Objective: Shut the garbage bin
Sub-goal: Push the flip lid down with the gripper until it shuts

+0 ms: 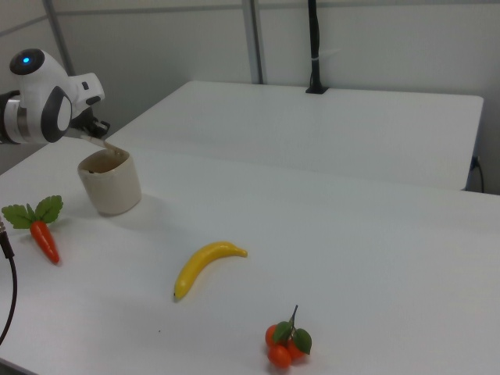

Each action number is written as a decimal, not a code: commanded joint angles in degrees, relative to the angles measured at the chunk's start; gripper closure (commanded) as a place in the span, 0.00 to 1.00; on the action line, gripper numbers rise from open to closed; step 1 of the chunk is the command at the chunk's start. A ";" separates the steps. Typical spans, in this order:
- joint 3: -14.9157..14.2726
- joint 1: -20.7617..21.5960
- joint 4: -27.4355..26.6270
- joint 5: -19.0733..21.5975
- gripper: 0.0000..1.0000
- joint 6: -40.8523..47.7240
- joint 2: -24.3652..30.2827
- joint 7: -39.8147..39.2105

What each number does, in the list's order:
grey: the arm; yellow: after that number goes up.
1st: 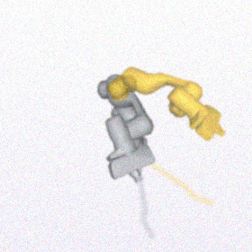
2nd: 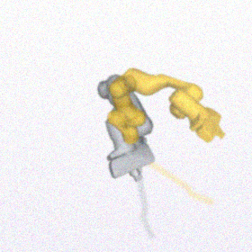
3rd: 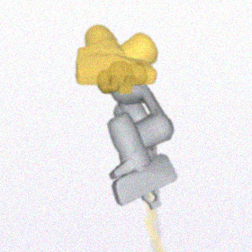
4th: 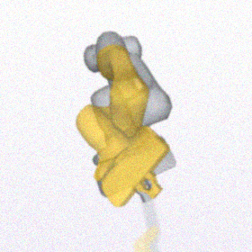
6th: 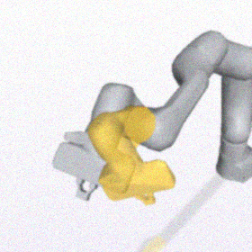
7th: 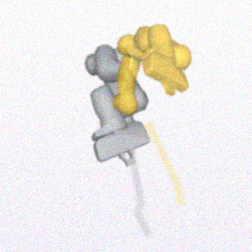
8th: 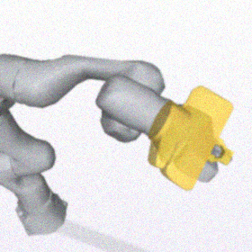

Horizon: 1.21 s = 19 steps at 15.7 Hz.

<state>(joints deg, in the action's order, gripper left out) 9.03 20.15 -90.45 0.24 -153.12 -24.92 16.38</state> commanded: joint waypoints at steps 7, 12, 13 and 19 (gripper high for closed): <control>0.81 -0.29 -5.87 -1.21 1.00 5.63 3.56 0.84; 1.34 -0.29 -6.14 -1.29 1.00 8.36 3.39 0.76; 1.34 -0.29 -6.23 -1.21 1.00 8.36 3.30 0.41; 1.34 -0.38 -7.02 -1.29 1.00 8.27 2.60 -0.30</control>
<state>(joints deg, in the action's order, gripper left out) 9.98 20.15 -94.44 0.23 -146.01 -23.85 16.24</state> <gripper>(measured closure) 0.991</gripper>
